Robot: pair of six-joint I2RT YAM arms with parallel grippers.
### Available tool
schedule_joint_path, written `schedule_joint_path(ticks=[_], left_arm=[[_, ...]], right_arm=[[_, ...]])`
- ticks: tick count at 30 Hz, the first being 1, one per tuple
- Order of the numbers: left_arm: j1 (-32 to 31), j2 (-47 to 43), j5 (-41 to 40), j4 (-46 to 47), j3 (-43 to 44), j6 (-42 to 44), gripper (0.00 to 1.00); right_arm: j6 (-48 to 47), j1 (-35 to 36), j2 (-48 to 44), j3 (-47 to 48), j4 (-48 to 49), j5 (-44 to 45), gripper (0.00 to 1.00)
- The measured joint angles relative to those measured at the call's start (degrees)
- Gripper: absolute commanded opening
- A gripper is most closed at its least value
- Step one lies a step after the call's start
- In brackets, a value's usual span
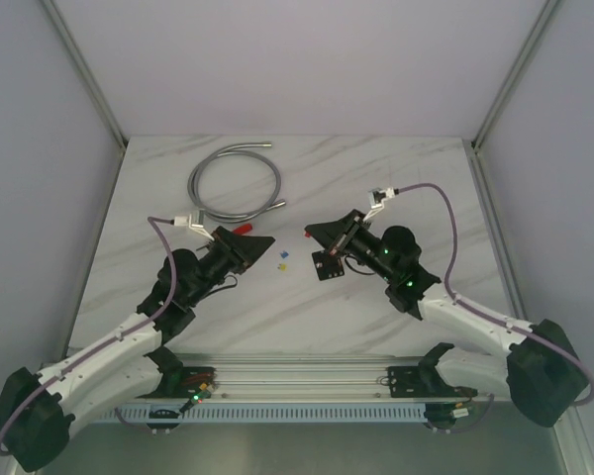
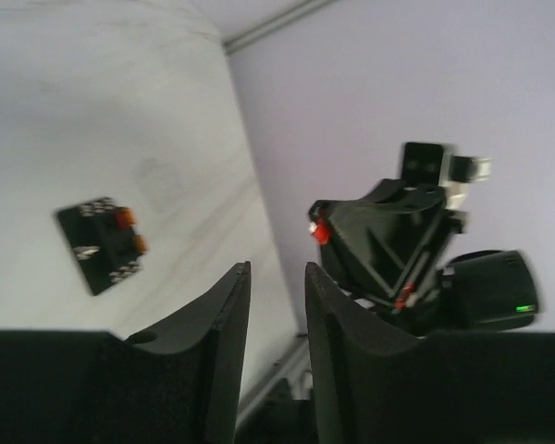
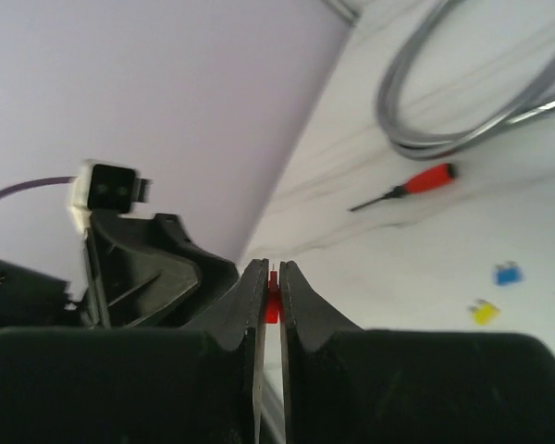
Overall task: Snap on the fuse box
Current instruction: Pick up the fuse from the center of the board, then install the fuse at the fuse box base.
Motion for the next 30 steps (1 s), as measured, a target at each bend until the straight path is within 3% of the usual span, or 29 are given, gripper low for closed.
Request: schedule_joint_path(ticks=[4,15,23,30], left_arm=[[1.55,0.15,-0.92,-7.48,1.86,5.79,0.47],[4.81,5.95,-2.27,-20.35,7.54,19.98,0.81],[7.93,11.74,-2.56,-25.62,8.31,25.75,0.95],[9.46,14.16,-2.69,-27.50,9.51,28.26,1.00]], right_arm=[[-6.03,-2.14,-0.50,6.21,-15.67,0.07,0.00],[-21.44,-3.13,9.22,21.05,-49.51,5.40,0.00],[-27.65,-3.13,19.89,27.69,-61.72,9.57,0.00],[-30.14,-3.13,26.32,31.87,-66.60,12.48,0.00]])
